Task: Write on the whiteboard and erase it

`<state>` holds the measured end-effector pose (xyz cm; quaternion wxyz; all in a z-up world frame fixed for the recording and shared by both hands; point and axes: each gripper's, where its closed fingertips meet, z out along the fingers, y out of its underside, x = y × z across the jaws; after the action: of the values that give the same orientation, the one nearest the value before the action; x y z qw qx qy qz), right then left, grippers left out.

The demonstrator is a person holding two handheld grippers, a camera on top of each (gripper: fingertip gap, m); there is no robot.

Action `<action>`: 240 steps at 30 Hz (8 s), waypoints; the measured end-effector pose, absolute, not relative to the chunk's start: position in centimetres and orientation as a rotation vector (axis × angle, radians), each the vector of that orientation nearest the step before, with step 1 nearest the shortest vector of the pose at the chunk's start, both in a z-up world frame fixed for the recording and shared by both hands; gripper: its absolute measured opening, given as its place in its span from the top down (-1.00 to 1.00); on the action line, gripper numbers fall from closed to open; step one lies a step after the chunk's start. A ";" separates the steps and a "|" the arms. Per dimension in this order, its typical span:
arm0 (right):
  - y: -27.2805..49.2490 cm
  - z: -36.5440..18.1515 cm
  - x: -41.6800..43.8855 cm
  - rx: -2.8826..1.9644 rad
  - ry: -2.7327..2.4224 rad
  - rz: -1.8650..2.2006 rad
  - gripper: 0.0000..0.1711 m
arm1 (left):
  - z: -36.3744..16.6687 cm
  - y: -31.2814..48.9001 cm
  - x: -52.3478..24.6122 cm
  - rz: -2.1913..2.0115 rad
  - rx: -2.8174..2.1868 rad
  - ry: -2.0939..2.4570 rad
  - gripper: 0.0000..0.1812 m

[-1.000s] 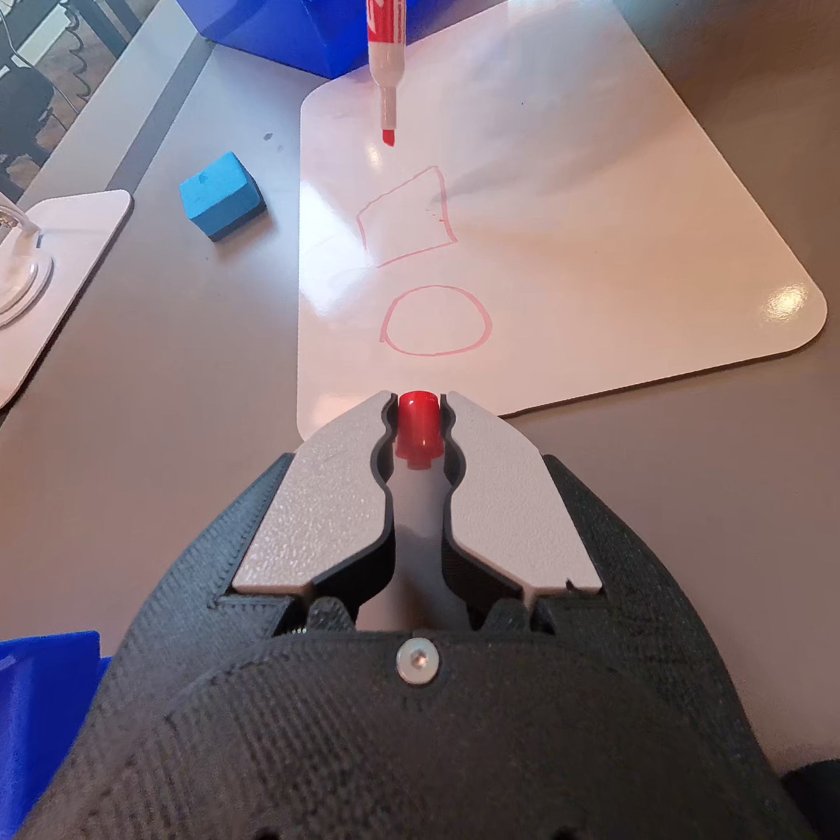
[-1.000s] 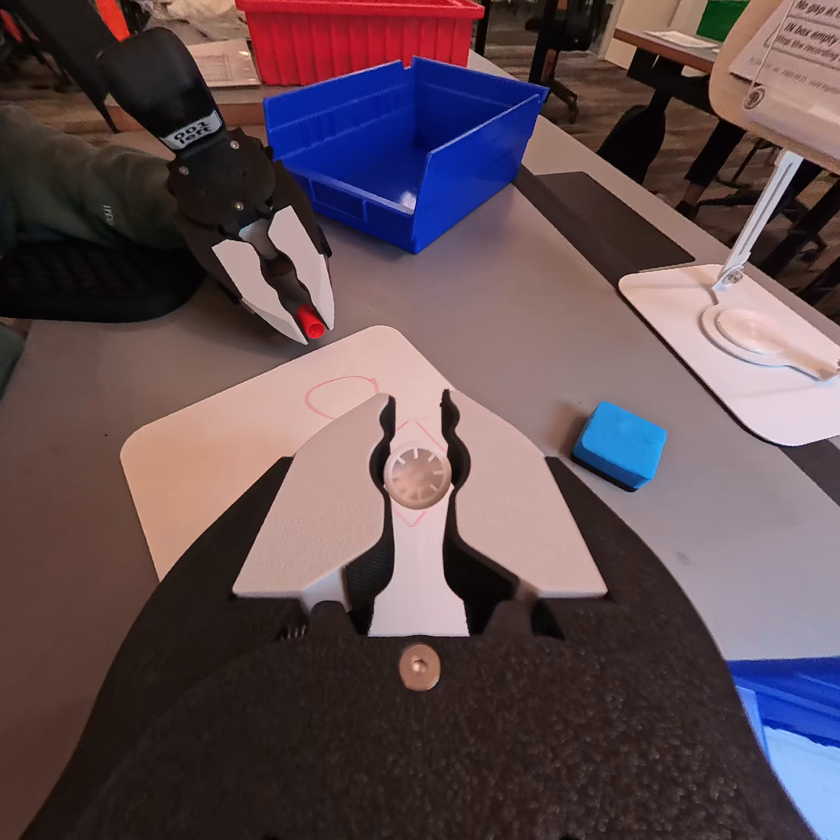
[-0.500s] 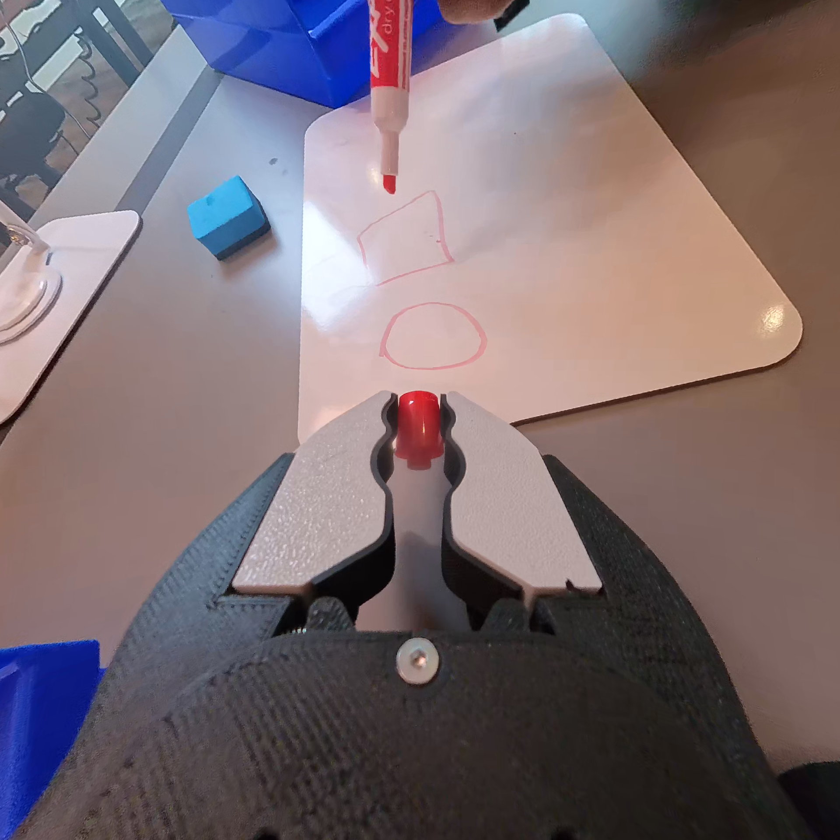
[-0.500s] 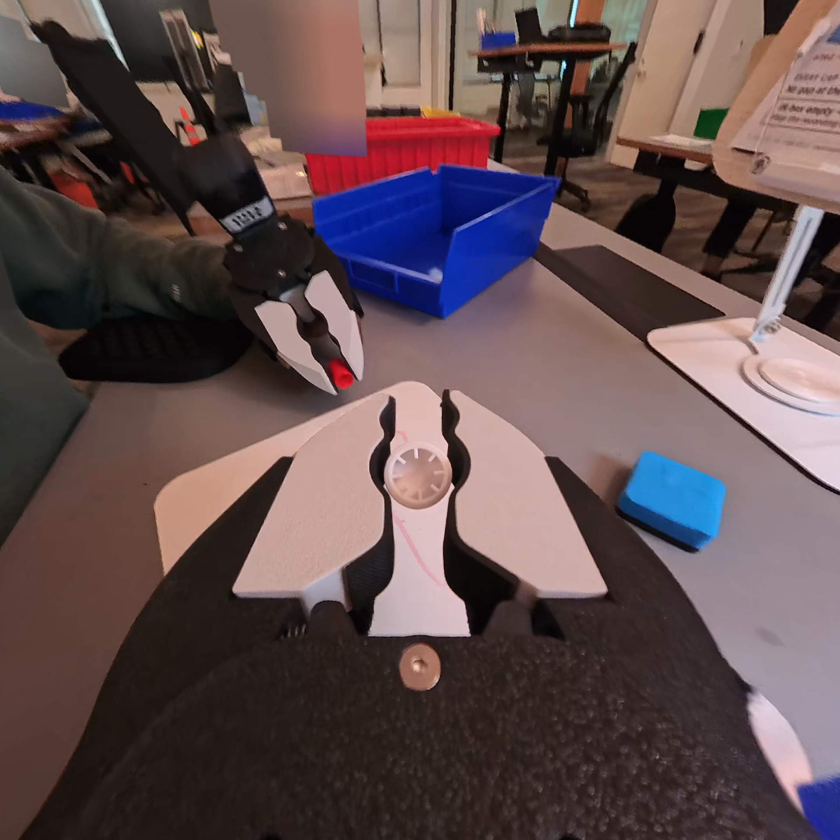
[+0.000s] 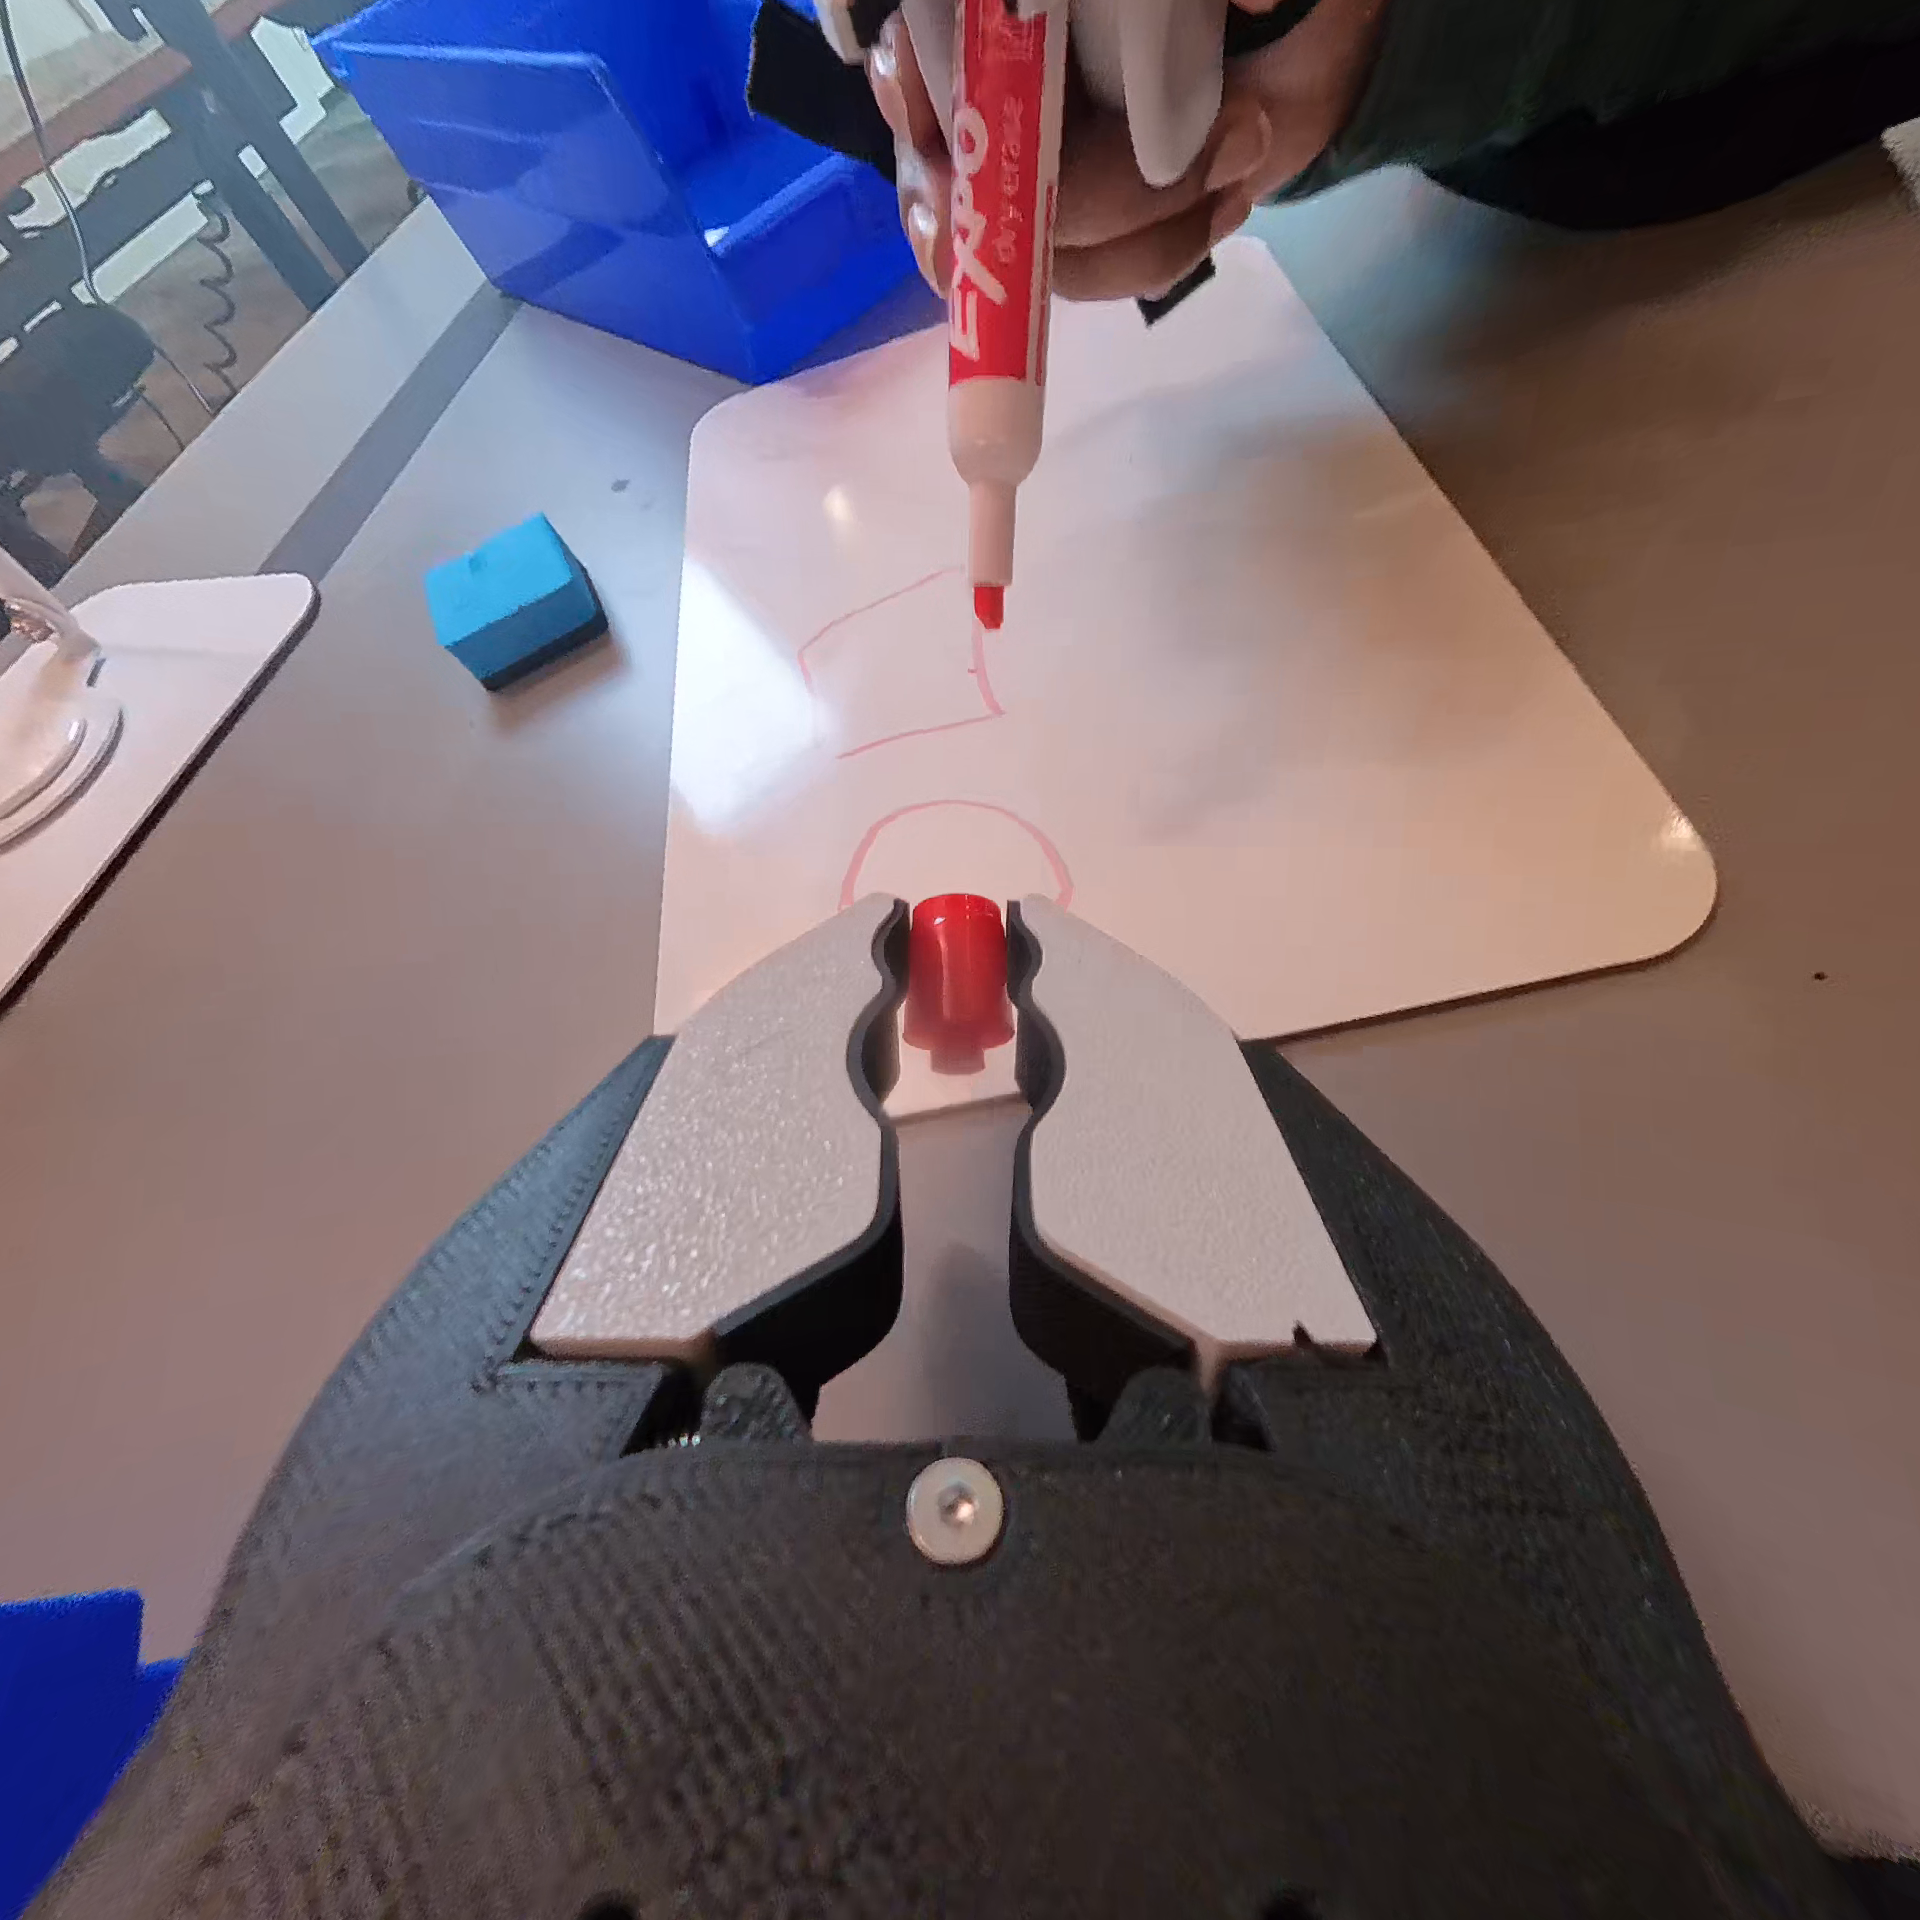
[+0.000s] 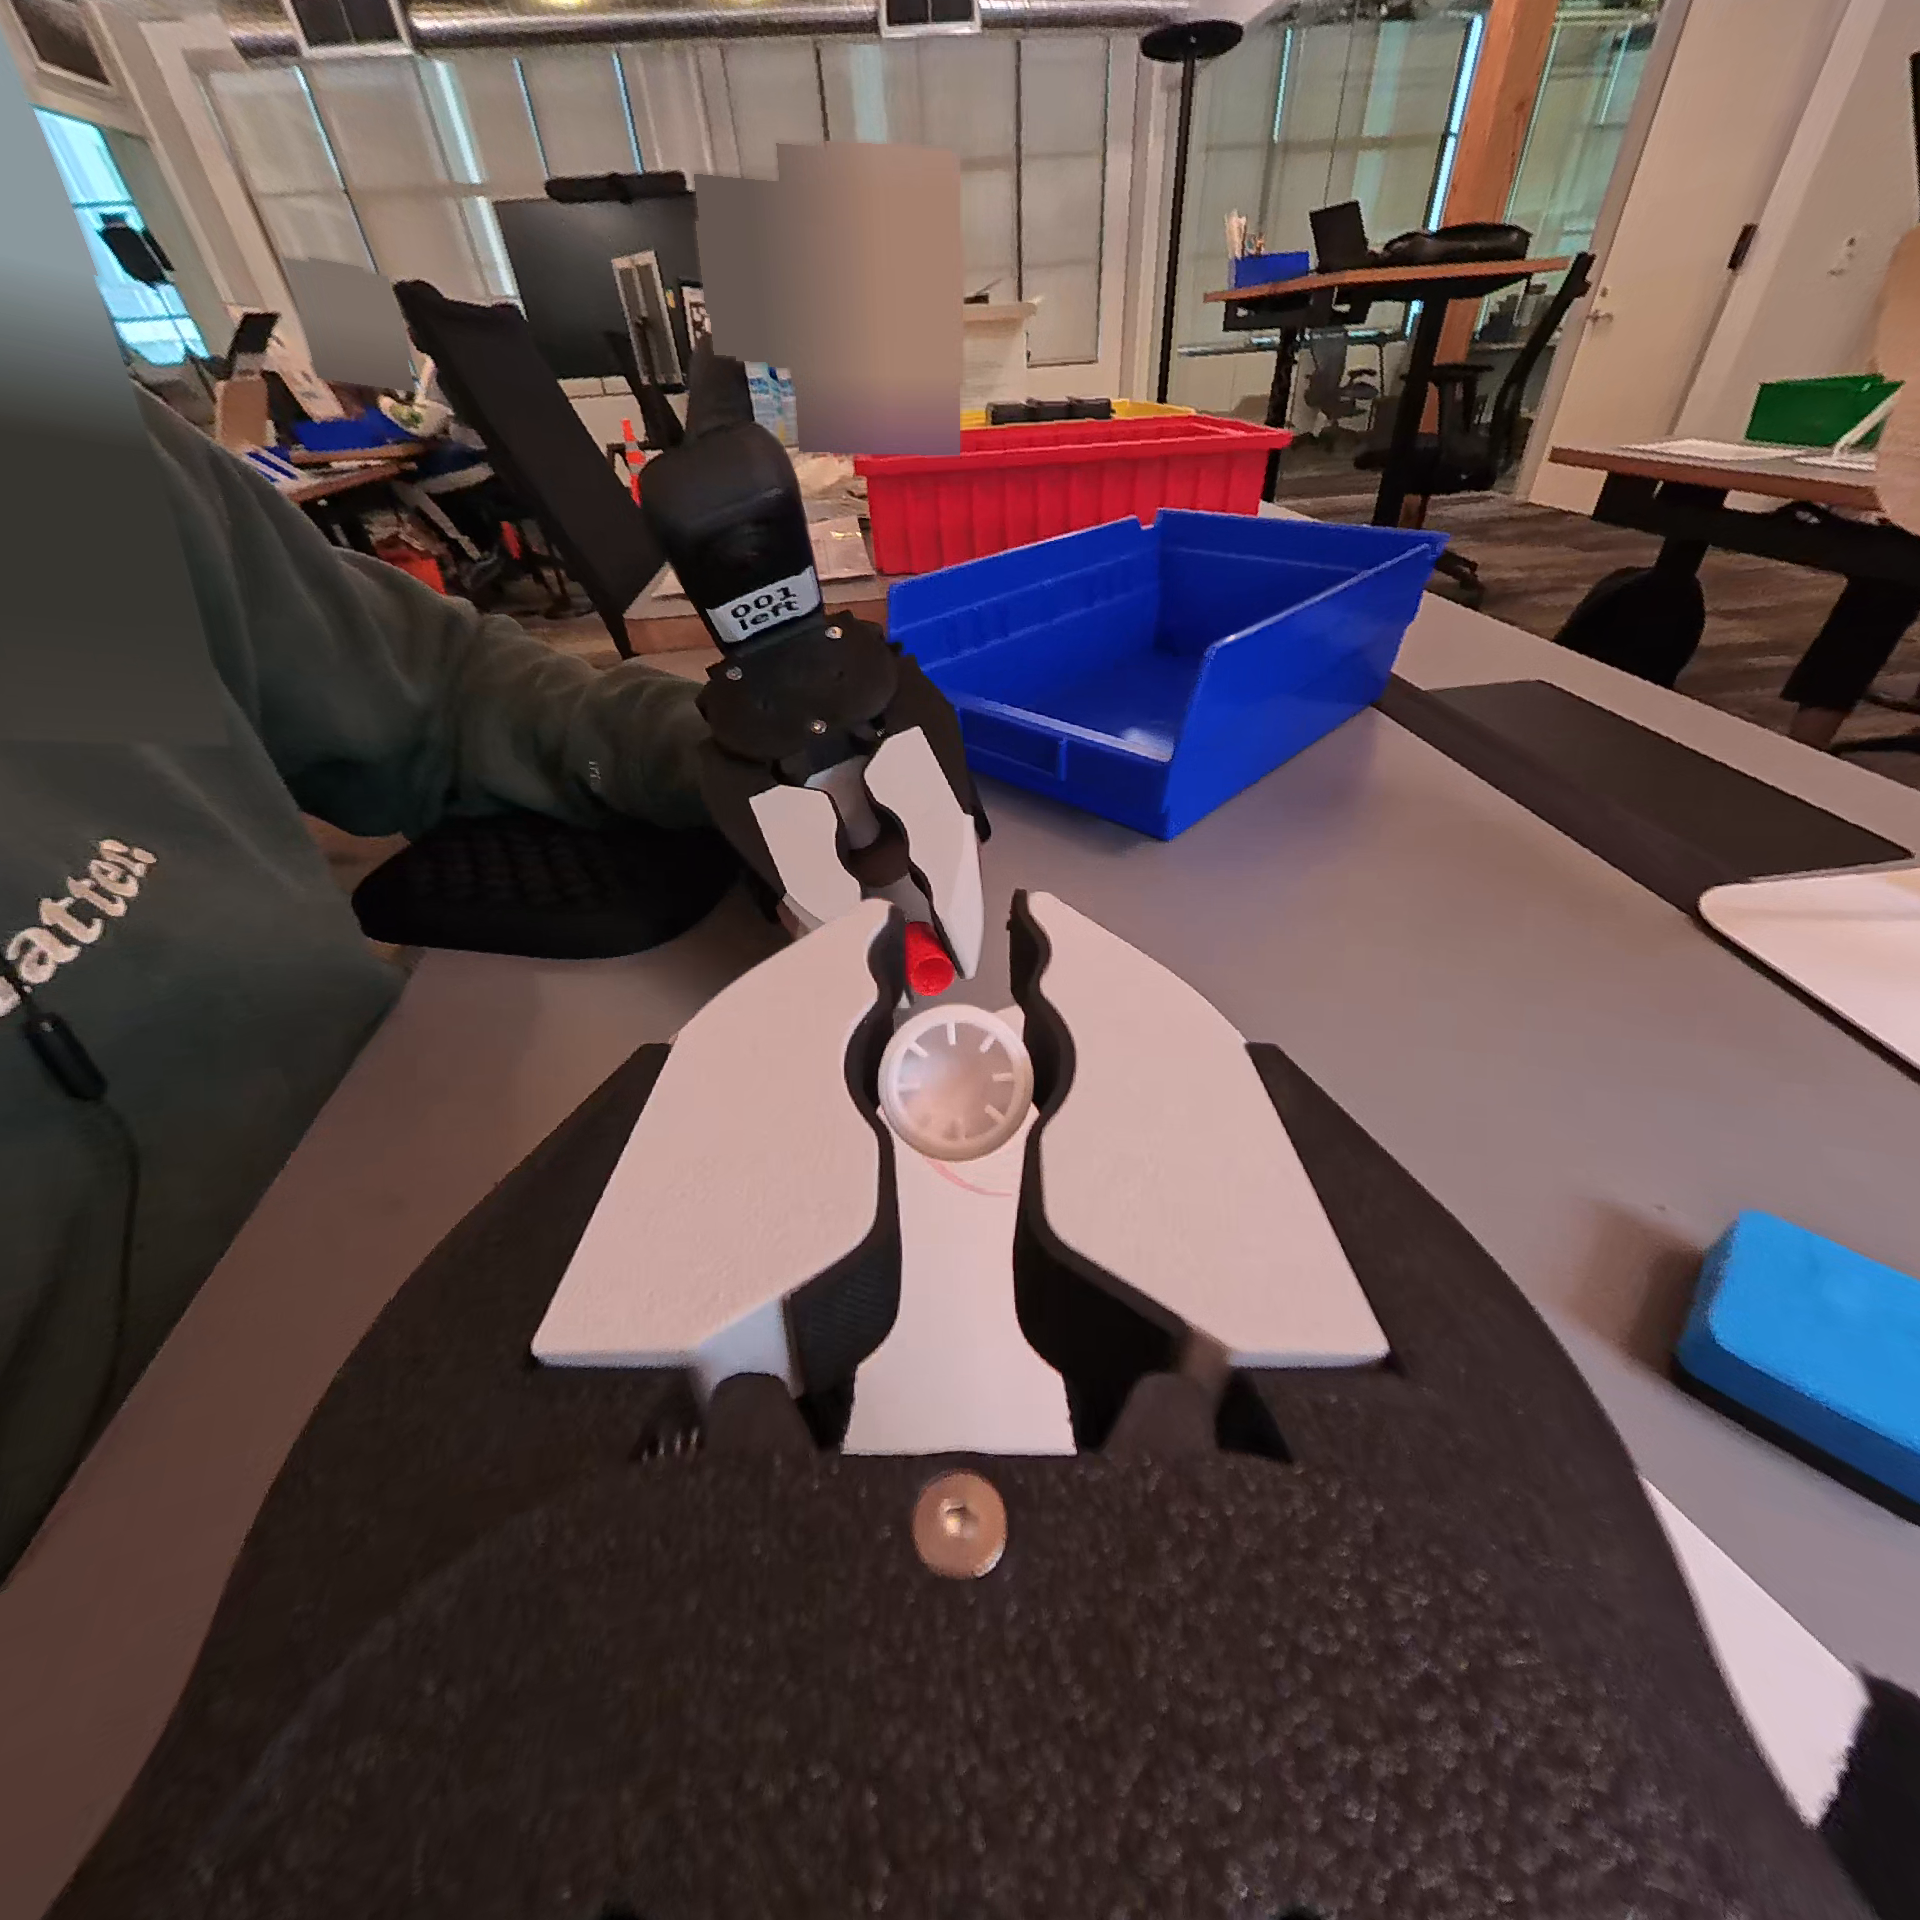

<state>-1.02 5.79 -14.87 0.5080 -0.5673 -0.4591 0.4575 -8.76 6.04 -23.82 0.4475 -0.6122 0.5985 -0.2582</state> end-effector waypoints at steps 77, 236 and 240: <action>2.7 -19.0 -2.8 -1.473 -1.531 0.841 0.78 | -19.3 2.9 -7.0 -1.131 -1.416 1.344 0.82; 9.1 -27.4 0.9 -2.253 -1.882 0.189 0.37 | -26.0 4.8 -9.6 -0.684 -1.539 1.619 0.81; 9.4 -27.4 3.1 -2.293 -1.955 0.048 0.37 | -25.9 4.9 -9.6 -0.682 -1.544 1.615 0.81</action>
<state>3.06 9.43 -27.39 0.0641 -0.7593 -0.6474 0.0160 -9.57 4.85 -25.95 0.3922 -0.6080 0.6360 -0.2685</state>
